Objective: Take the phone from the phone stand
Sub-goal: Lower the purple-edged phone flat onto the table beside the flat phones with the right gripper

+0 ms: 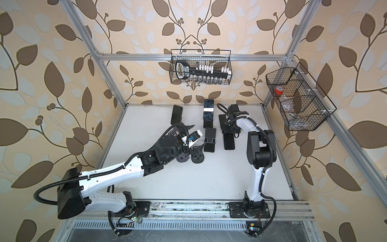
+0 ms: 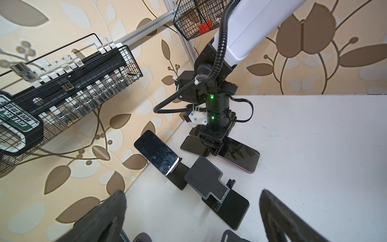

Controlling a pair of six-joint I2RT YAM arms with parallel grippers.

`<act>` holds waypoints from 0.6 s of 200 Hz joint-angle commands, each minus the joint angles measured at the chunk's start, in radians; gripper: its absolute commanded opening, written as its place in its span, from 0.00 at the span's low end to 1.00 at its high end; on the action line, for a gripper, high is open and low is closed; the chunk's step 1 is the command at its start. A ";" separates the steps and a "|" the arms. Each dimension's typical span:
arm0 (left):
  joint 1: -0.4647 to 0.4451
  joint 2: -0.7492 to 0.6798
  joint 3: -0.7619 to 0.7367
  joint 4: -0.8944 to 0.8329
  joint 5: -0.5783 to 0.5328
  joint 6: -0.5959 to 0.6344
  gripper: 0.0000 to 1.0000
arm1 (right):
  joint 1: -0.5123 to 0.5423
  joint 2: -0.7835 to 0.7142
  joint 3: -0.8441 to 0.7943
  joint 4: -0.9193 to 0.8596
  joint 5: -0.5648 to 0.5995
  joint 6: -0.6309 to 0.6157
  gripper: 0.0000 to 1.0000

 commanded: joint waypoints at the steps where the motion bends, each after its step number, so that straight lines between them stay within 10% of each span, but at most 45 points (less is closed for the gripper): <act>1: -0.011 -0.008 -0.001 0.056 0.010 0.014 0.99 | -0.003 0.045 0.045 -0.051 -0.014 -0.005 0.00; 120: -0.010 -0.011 -0.003 0.055 0.003 0.021 0.99 | -0.003 0.139 0.129 -0.104 -0.041 0.005 0.05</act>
